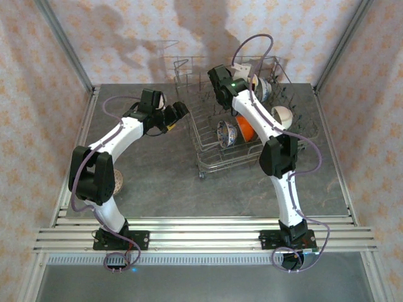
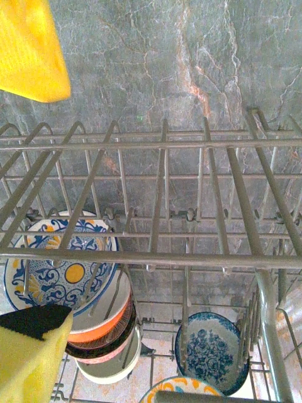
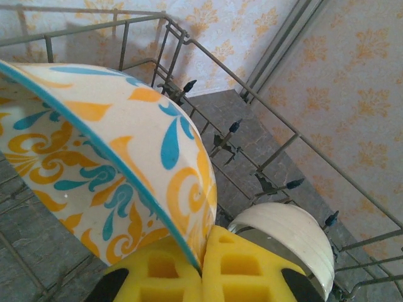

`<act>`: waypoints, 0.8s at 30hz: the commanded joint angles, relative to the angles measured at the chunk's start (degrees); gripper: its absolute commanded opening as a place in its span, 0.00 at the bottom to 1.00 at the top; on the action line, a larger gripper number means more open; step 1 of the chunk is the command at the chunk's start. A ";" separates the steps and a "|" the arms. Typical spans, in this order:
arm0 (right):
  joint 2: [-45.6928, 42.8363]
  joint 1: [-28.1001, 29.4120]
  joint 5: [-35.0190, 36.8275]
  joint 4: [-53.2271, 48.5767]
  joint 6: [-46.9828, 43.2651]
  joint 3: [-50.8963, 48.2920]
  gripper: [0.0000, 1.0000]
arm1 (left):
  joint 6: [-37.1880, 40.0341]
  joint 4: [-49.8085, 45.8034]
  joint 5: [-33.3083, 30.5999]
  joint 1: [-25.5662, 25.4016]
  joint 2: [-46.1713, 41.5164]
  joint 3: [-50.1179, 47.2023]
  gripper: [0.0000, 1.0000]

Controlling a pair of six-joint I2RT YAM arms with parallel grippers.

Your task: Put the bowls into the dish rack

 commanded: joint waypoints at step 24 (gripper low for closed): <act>7.61 -1.92 11.35 5.58 -10.93 3.13 0.00 | 6.90 -8.89 -6.00 -8.21 -12.74 -7.14 0.86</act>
